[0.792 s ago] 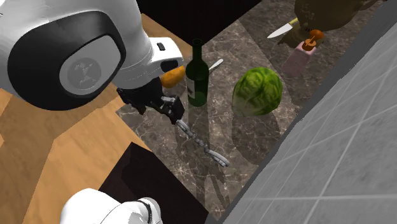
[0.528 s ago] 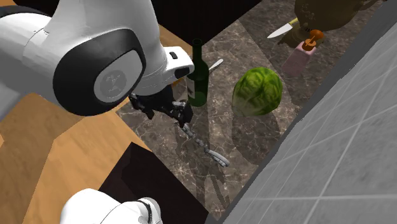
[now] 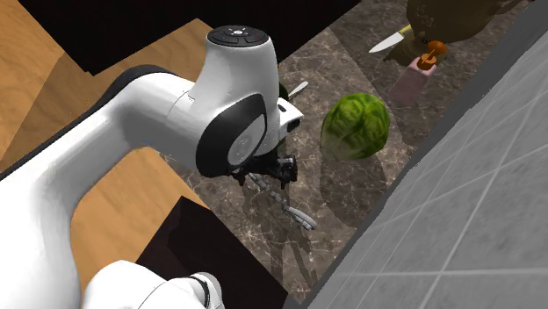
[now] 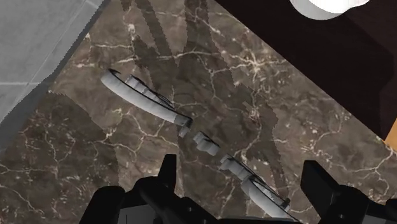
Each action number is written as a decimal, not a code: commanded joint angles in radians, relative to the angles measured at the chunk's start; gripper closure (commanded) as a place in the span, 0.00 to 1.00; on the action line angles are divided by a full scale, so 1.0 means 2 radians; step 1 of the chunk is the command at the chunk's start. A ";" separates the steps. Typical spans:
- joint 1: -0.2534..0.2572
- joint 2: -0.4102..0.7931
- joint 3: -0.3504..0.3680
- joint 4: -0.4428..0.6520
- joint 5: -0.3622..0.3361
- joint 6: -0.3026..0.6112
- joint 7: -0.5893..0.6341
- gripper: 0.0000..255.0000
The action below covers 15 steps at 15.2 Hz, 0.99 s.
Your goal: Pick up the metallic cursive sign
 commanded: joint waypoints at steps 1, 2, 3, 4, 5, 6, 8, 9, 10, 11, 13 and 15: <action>0.000 0.021 -0.017 -0.012 -0.016 0.026 -0.032 0.00; 0.000 0.033 -0.025 -0.016 -0.023 0.039 -0.046 0.00; 0.000 0.045 -0.033 -0.020 -0.029 0.052 -0.060 0.00; 0.000 0.059 -0.041 -0.023 -0.036 0.065 -0.074 0.00; 0.000 0.073 -0.048 -0.026 -0.043 0.079 -0.088 0.00; 0.000 0.082 -0.053 -0.027 -0.046 0.087 -0.097 0.00; -0.001 0.086 -0.054 -0.037 -0.048 0.102 -0.095 0.00; -0.001 0.089 -0.055 -0.042 -0.049 0.109 -0.094 0.00; -0.001 0.091 -0.056 -0.047 -0.050 0.116 -0.093 0.00; -0.002 0.094 -0.057 -0.052 -0.050 0.124 -0.092 0.00; -0.002 0.100 -0.059 -0.061 -0.052 0.139 -0.090 0.00; -0.002 0.101 -0.060 -0.064 -0.053 0.143 -0.089 0.00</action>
